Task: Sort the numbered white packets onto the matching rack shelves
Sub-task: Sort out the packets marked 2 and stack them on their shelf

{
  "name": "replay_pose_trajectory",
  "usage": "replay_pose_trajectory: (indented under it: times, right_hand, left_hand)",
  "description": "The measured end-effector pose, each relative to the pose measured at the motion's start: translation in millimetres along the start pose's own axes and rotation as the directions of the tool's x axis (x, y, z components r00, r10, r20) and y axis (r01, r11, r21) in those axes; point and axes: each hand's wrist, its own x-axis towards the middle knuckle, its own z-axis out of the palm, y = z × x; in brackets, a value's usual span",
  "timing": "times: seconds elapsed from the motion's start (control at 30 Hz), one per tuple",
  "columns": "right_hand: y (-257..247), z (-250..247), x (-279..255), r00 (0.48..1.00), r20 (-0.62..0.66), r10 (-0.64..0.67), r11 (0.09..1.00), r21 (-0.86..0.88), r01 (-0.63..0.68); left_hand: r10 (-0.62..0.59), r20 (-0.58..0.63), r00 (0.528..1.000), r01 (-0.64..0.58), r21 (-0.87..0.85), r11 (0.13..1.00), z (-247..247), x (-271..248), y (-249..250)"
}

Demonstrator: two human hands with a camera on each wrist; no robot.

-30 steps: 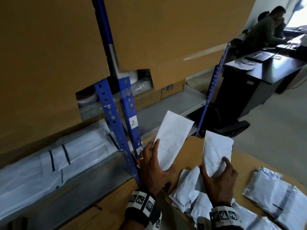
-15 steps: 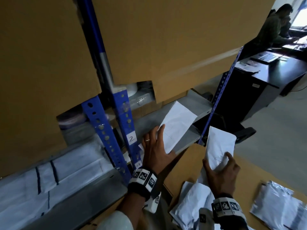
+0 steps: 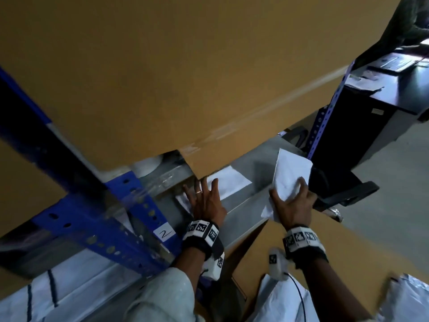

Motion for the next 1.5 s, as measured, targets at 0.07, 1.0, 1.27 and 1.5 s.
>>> replay_pose_trajectory:
  times: [0.07, 1.0, 1.27, 1.5]
  right_hand:
    - [-10, 14, 19, 0.999, 0.017, 0.047, 0.999, -0.011, -0.047]
    - [-32, 80, 115, 0.812, 0.538, -0.224, 0.571, -0.603, 0.557]
    - [-42, 92, 125, 0.8, 0.551, -0.237, 0.517, -0.625, 0.584]
    - [-36, 94, 129, 0.782, 0.571, -0.251, 0.467, -0.636, 0.614]
  left_hand:
    - [-0.044, 0.105, 0.993, 0.04, 0.044, 0.998, 10, 7, -4]
    - [-0.357, 0.134, 0.924, 0.373, -0.116, 0.921, 48, 7, -27]
    - [-0.377, 0.118, 0.919, 0.393, -0.183, 0.901, 57, 18, -36]
    - [-0.375, 0.142, 0.916, 0.397, -0.187, 0.899, 56, 18, -33]
